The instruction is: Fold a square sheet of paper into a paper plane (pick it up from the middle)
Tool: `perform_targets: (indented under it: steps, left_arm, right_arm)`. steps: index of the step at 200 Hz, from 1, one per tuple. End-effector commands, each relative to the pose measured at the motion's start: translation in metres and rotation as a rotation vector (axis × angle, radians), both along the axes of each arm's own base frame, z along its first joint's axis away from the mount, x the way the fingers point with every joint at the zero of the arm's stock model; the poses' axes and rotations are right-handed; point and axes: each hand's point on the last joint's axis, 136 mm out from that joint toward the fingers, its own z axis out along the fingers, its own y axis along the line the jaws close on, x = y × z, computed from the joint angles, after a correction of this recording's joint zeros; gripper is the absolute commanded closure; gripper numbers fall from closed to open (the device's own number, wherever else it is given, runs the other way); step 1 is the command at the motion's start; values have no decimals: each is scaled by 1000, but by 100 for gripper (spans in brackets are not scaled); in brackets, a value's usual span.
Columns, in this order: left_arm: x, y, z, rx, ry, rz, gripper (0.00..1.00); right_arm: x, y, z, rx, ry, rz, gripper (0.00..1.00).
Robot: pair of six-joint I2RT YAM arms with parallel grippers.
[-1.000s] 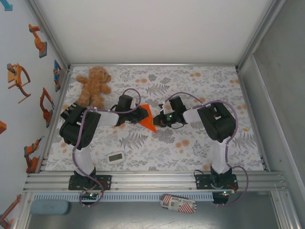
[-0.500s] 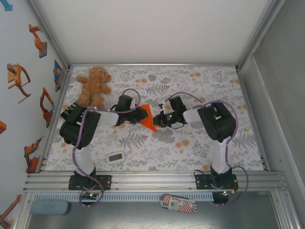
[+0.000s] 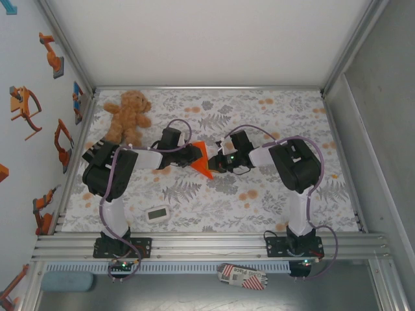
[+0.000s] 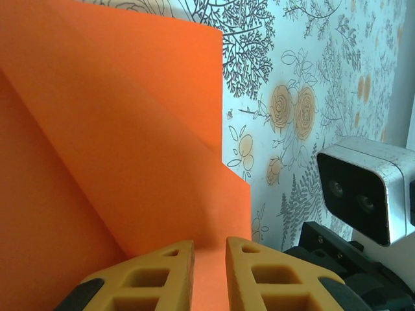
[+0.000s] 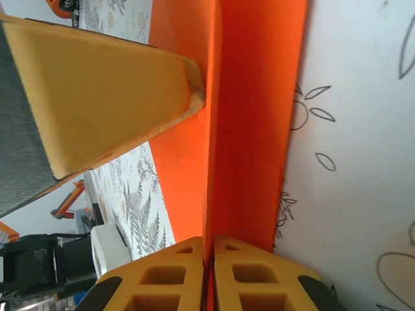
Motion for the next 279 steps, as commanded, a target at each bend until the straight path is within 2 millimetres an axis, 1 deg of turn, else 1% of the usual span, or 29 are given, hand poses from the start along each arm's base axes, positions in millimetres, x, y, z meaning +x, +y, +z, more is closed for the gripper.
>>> perform_targets:
  steps: [1,50,101,139,161,177,195,227,239,247,258,279]
  left_arm:
    - [4,-2,2,-11,2,-11,80]
    - [5,-4,3,-12,1,-19,80]
    - [7,-7,3,-18,3,-30,80]
    - [7,-9,6,-23,-1,-39,80]
    - [7,-10,9,-29,-5,-43,80]
    - [7,-10,14,-30,-14,-46,80]
    - [9,-5,23,-22,-39,-28,79]
    - [12,17,37,-31,-74,47,71]
    - [9,24,35,-27,-70,69,70]
    - [6,28,28,-14,-53,75,70]
    - [3,28,22,-9,-33,71,71]
    - [-1,26,11,-3,2,68,75]
  right_arm:
    - [-14,-26,-45,-152,115,-47,88]
    - [-16,-29,-49,-170,118,-44,90]
    - [-17,-30,-53,-185,118,-43,85]
    - [-17,-32,-56,-199,119,-45,85]
    - [-17,-34,-58,-209,123,-48,85]
    - [-18,-35,-60,-219,118,-45,88]
    - [-19,-36,-61,-221,112,-38,92]
    - [-19,-33,-56,-195,70,3,95]
    - [-19,-32,-52,-186,49,27,96]
    - [-19,-31,-49,-180,32,44,96]
    - [-19,-31,-46,-174,20,62,96]
    - [-19,-30,-44,-162,15,73,97]
